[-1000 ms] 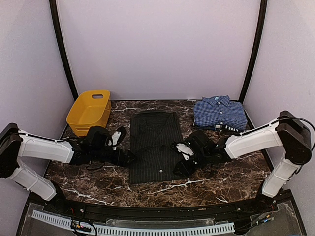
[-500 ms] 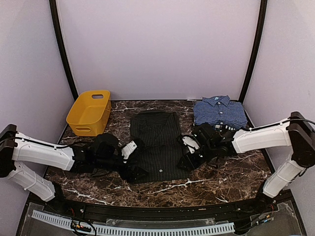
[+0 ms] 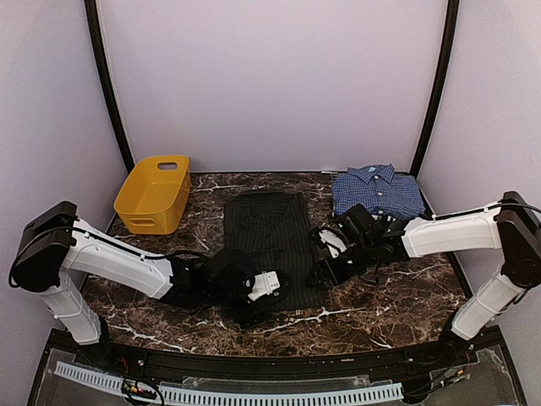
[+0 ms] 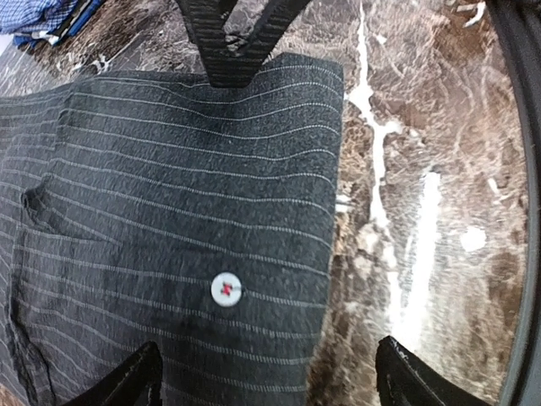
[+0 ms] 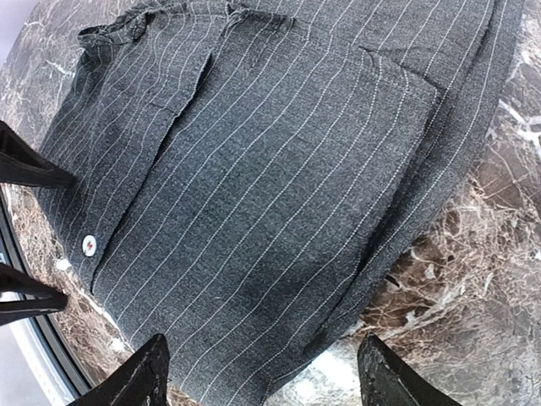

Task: Fold and stack the long sleeve shirts
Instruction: Pick up the 2/3-rectangle-folded shirt from the center of the board, then fold the 2/3-rectangle-folded shirt at the center of the board.

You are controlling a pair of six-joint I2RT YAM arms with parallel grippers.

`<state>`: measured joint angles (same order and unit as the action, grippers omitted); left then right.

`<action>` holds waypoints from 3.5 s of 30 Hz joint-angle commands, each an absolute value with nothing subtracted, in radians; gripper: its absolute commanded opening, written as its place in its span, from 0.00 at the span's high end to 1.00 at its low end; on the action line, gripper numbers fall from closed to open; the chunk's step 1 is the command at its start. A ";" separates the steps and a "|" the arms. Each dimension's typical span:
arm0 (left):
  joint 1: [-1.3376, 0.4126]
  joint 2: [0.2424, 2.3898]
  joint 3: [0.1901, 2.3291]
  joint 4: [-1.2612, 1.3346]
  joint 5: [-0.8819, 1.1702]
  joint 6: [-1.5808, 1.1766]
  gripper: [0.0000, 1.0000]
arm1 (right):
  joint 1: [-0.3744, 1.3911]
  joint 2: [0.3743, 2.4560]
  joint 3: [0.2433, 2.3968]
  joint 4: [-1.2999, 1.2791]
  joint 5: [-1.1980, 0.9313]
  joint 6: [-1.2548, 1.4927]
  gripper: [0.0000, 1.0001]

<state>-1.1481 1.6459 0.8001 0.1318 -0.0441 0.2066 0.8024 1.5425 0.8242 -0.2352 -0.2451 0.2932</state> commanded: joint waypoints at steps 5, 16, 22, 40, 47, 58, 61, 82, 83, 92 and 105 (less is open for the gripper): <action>-1.161 1.778 0.901 0.027 -0.175 0.333 0.30 | 0.790 1.505 0.787 -0.221 -0.260 0.310 0.27; -1.163 1.833 0.919 -0.023 -0.121 0.308 0.82 | 0.770 1.476 0.767 -0.234 -0.239 0.300 0.27; -1.200 1.821 0.949 -0.103 -0.033 0.273 1.00 | 0.741 1.416 0.792 -0.286 -0.205 0.281 0.26; -1.320 1.817 1.403 -0.606 0.558 0.006 1.00 | 0.611 1.404 0.888 -0.384 -0.200 0.249 0.26; -1.293 1.872 1.541 -0.620 0.810 -0.033 1.00 | 0.552 1.381 0.909 -0.418 -0.183 0.276 0.26; -1.069 1.968 1.486 -0.303 1.049 -0.283 1.00 | 0.498 1.341 0.948 -0.480 -0.145 0.261 0.26; -1.013 2.010 1.486 -0.229 1.089 -0.334 1.00 | 0.494 1.344 0.944 -0.479 -0.139 0.258 0.26; -0.804 2.206 1.502 -0.083 1.209 -0.336 0.93 | 0.492 1.273 0.833 -0.363 -0.307 0.256 0.15; -0.802 2.208 1.505 -0.086 1.211 -0.327 0.93 | 0.491 1.278 0.822 -0.352 -0.328 0.256 0.13; -0.793 2.212 1.513 -0.119 1.236 -0.278 0.95 | 0.483 1.383 0.727 -0.184 -0.503 0.236 0.08; -0.792 2.210 1.520 -0.166 1.243 -0.220 0.95 | 0.481 1.468 0.645 -0.005 -0.776 0.242 0.30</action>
<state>-0.8001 2.2181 1.4986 -0.1268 1.2148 -0.2680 0.4877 1.4601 0.6762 -0.0914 -0.6636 0.2424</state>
